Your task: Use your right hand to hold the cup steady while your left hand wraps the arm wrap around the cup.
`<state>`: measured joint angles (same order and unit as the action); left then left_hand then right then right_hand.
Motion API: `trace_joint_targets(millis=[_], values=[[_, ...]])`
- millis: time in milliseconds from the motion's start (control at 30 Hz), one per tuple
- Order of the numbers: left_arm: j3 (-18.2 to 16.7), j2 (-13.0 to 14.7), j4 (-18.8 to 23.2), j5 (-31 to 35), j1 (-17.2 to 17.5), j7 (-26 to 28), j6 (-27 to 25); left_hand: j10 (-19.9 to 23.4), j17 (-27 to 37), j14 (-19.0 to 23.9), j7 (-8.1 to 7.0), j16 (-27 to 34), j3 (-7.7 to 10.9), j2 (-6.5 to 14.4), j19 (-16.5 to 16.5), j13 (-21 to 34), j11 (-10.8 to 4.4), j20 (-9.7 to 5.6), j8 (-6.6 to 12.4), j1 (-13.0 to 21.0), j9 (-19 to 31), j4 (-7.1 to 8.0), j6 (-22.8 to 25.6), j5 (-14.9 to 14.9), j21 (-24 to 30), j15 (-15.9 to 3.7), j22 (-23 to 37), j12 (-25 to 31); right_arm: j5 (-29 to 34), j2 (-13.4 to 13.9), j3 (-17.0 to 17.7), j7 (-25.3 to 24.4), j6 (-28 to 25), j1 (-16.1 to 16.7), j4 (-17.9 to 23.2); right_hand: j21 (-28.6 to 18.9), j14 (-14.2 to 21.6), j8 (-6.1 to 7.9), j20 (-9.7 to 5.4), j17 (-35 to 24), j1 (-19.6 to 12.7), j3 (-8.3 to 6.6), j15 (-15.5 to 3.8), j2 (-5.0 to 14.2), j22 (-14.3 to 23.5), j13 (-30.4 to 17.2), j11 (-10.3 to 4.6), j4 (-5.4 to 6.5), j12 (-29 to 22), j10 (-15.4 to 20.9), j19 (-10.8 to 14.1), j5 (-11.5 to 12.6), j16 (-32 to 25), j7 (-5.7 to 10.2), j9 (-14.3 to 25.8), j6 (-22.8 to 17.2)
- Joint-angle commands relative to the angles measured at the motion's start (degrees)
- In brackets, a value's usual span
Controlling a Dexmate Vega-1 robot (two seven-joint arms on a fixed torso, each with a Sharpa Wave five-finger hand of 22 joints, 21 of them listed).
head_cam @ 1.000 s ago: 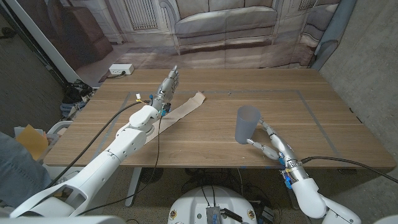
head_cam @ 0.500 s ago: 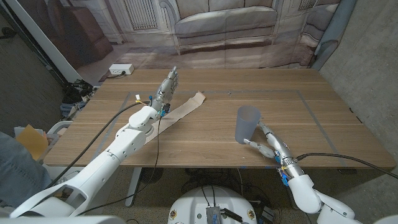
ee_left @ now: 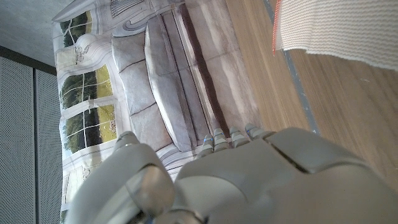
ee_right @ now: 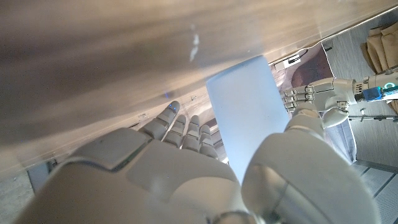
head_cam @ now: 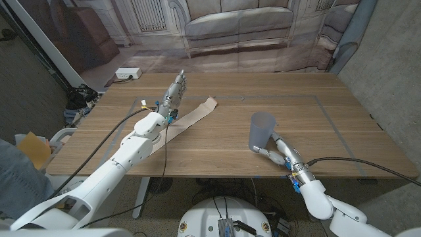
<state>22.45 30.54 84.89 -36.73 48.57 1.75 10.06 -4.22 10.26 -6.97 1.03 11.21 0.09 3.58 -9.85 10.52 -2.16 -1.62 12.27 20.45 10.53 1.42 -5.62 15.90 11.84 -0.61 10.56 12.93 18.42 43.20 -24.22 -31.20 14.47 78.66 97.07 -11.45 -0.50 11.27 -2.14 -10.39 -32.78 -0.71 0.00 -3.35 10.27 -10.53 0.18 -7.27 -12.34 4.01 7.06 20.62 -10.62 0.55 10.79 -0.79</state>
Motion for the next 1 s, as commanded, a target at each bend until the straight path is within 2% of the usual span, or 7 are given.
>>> trace_joint_targets(millis=[33,167,367,533,667,833,1000], values=[[-0.61,0.28,-0.43,-0.59,0.65,-0.06,0.41,0.17,0.33,0.42,0.05,0.02,-0.21,0.05,-4.92,0.30,-0.08,0.51,-0.06,0.27,0.22,0.18,0.18,-0.21,-0.03,0.09,0.06,-0.23,-0.88,-0.05,-3.03,0.68,0.68,-3.51,-1.87,-0.41,0.93,0.35,-2.34,-0.18,-0.41,0.23,-0.25,-0.30,0.17,-0.26,-0.69,0.08,-0.87,1.53,0.84,0.52,-0.51,0.17,0.26,-0.93],[-0.66,0.30,-0.57,-0.69,0.71,-0.10,0.41,0.23,0.33,0.46,0.05,0.03,-0.22,0.08,-4.95,0.30,-0.08,0.56,-0.08,0.29,0.22,0.18,0.21,-0.23,-0.04,0.09,0.06,-0.23,-1.13,-0.38,-3.64,0.25,1.76,-4.29,-2.84,-0.47,1.56,0.51,-2.27,-0.17,-0.67,0.33,-0.41,-0.31,0.17,-0.27,-1.51,0.06,-1.42,3.15,1.22,0.78,-0.61,0.65,0.28,-1.41],[-0.69,0.32,-0.61,-0.72,0.76,-0.03,0.37,0.28,0.33,0.46,0.06,0.00,-0.26,0.12,-4.92,0.31,-0.02,0.58,-0.11,0.33,0.23,0.18,0.23,-0.29,-0.03,0.06,0.07,-0.26,-1.53,-0.90,-4.19,-0.55,2.86,-4.82,-3.83,-0.48,3.31,0.97,-2.05,-0.16,-1.45,0.52,-0.74,-0.21,0.20,-0.30,-3.47,-0.01,-2.70,7.21,1.82,1.40,-0.83,2.46,0.36,-2.90],[-0.68,0.37,-0.56,-0.73,0.77,-0.07,0.34,0.32,0.34,0.41,0.07,-0.03,-0.28,0.15,-4.95,0.31,-0.01,0.61,-0.12,0.35,0.23,0.18,0.28,-0.31,-0.04,0.12,0.07,-0.28,-1.76,-1.25,-4.62,-0.78,3.37,-5.24,-4.50,-0.58,4.75,1.47,-1.78,-0.13,-2.16,0.65,-1.23,-0.19,0.23,-0.31,-4.09,-0.12,-3.60,10.14,2.46,1.78,-1.00,3.20,0.43,-4.56],[-0.66,0.36,-0.51,-0.72,0.75,-0.01,0.29,0.37,0.34,0.45,0.07,-0.03,-0.30,0.18,-5.01,0.31,-0.04,0.70,-0.15,0.37,0.23,0.18,0.30,-0.35,-0.06,0.12,0.07,-0.29,-1.22,-1.31,-4.92,-1.26,3.56,-5.47,-4.67,-0.70,6.96,2.39,-1.87,-0.11,-2.92,0.87,-1.46,-0.15,0.25,-0.30,-4.96,-0.17,-4.48,13.29,3.35,2.14,-1.26,3.91,0.48,-7.75],[-0.61,0.26,-0.62,-0.81,0.68,-0.04,0.18,0.35,0.34,0.47,0.06,-0.04,-0.33,0.21,-5.03,0.31,-0.06,0.70,-0.16,0.40,0.23,0.17,0.37,-0.38,-0.07,0.10,0.07,-0.34,-0.43,-1.72,-4.99,-3.10,4.80,-5.66,-5.42,-0.93,9.66,3.53,-2.04,-0.10,-4.18,0.87,-2.11,0.32,0.27,-0.26,-6.18,-0.28,-5.08,15.93,4.70,2.50,-1.52,5.68,0.55,-11.98],[-0.59,0.32,-0.50,-0.70,0.66,0.05,0.14,0.44,0.34,0.51,0.05,-0.04,-0.36,0.25,-5.03,0.31,-0.18,0.77,-0.16,0.44,0.24,0.17,0.46,-0.43,-0.06,0.14,0.08,-0.35,0.34,-1.85,-4.92,-4.31,4.83,-5.58,-5.53,-1.06,14.45,4.26,-1.79,-0.05,-6.47,0.74,-3.46,1.06,0.29,-0.20,-8.55,-0.57,-6.39,21.02,6.34,2.79,-1.98,7.22,0.66,-15.93]])
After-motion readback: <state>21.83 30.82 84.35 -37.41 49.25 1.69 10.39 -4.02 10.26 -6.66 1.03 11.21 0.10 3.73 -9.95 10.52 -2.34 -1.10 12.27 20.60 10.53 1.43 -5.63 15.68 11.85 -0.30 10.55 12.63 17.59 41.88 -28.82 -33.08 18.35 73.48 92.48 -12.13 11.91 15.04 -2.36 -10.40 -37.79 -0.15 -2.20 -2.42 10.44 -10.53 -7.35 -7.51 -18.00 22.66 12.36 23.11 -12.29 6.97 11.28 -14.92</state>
